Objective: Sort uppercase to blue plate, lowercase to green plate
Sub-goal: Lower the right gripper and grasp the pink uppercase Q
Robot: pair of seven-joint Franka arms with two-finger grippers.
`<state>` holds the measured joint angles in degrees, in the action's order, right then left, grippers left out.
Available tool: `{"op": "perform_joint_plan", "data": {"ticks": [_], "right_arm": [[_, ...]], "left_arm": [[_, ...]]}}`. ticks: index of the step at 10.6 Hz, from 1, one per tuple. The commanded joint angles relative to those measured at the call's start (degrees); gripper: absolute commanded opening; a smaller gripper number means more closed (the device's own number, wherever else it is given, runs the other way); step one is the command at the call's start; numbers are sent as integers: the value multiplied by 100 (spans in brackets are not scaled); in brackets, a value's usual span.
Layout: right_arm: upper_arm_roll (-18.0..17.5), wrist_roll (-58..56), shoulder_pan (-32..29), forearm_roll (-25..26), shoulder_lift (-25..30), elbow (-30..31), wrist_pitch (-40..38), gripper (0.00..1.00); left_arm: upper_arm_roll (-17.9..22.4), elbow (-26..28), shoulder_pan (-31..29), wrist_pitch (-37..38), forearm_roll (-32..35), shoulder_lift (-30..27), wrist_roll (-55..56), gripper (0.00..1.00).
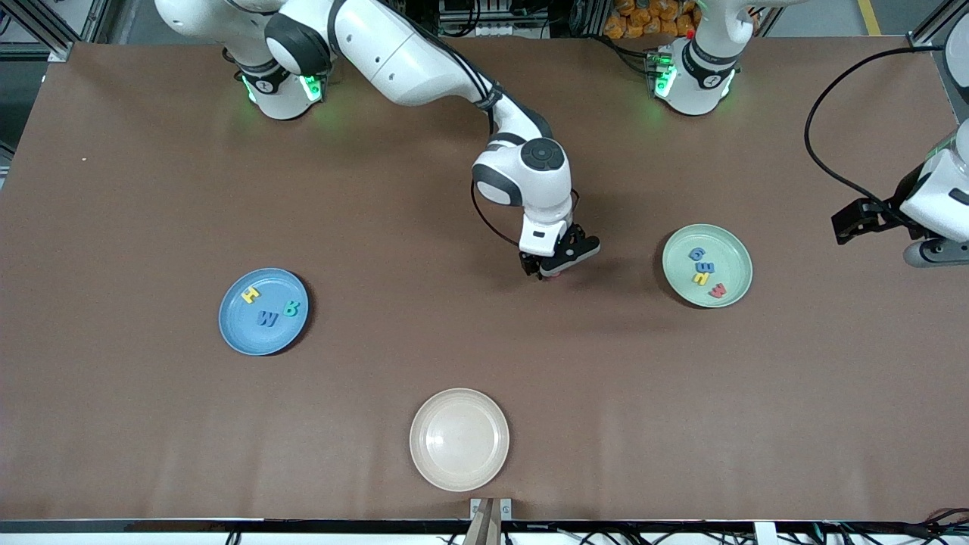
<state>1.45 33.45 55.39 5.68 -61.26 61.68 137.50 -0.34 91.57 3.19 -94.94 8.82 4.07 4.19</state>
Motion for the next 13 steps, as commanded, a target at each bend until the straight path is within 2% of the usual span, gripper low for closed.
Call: {"op": "perform_joint_plan", "data": {"ticks": [1,3,6,7,9,10,12,13], "right_arm": [[92,91,104,65,-272,-270,66,82],[136,100,113,56,-299,-270,66,81],[136,109,113,56,-299,-270,66,67],[136,109,113,56,-299,-270,66,56],[136,135,104,56,-299,-262,57,27],[136,135,104,56,-299,-261,40,22],[136,126,86,56,-264,-253,-22,0],[136,126,78,47,-194,-253,-83,0]], "left_arm": [[96,1,199,98,-144,-73,-129,100],[78,-34,235,98,-152,-73,-129,100],[105,-157,226,98,-310,-55,-129,100],[105,-157,226,98,-311,-55,-146,100],[105,-157,235,98,-319,-47,-146,100],[105,-157,235,98,-319,-47,-146,100],[96,-157,235,98,-337,-47,-146,100],[78,-157,226,98,-354,-47,-146,100]]}}
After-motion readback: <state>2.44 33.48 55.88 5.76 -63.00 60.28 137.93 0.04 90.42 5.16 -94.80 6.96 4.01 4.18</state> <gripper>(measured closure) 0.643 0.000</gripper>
